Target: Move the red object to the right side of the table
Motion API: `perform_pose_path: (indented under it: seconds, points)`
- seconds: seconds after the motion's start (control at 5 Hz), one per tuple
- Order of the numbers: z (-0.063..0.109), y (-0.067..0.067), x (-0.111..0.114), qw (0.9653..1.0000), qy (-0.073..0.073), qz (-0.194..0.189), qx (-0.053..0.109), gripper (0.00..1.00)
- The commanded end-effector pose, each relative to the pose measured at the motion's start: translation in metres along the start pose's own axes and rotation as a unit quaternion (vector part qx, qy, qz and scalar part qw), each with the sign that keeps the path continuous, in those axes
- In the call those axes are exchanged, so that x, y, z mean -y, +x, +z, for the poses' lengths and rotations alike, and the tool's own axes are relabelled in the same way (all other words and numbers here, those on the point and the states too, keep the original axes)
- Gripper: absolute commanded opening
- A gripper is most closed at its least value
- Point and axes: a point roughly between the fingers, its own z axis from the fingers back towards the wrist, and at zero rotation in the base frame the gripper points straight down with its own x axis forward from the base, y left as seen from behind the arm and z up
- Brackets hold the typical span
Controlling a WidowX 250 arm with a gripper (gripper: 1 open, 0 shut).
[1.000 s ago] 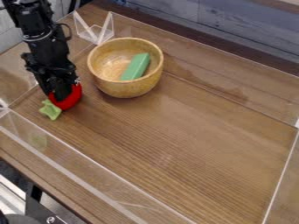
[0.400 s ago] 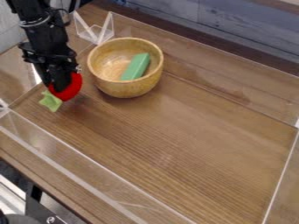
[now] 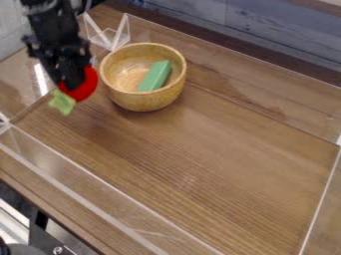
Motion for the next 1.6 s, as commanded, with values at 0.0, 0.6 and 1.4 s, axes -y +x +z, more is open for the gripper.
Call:
perform_pose_path:
  seconds: [0.0,0.6,1.4]
  points:
    - [0.033,0.019,0.038,0.9992,-0.006,-0.021,0.033,0.0]
    - [0.012,0.034,0.178,0.9911,-0.04,-0.126,0.014,0.0]
    - [-0.075,0.001,0.272,0.9743,-0.03,-0.22,-0.036,0.0]
